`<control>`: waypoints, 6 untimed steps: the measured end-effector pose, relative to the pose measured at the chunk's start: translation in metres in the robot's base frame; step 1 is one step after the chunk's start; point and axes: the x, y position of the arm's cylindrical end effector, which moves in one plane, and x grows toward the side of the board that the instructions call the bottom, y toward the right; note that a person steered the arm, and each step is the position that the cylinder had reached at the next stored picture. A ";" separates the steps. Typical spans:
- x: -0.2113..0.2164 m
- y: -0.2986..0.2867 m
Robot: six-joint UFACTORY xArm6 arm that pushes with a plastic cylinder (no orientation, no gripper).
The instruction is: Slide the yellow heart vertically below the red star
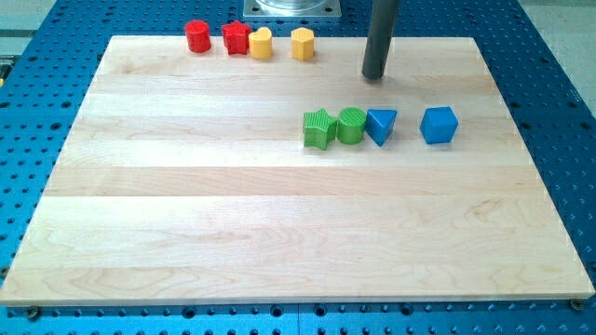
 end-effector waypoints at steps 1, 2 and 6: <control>0.000 0.000; 0.005 0.000; -0.010 -0.004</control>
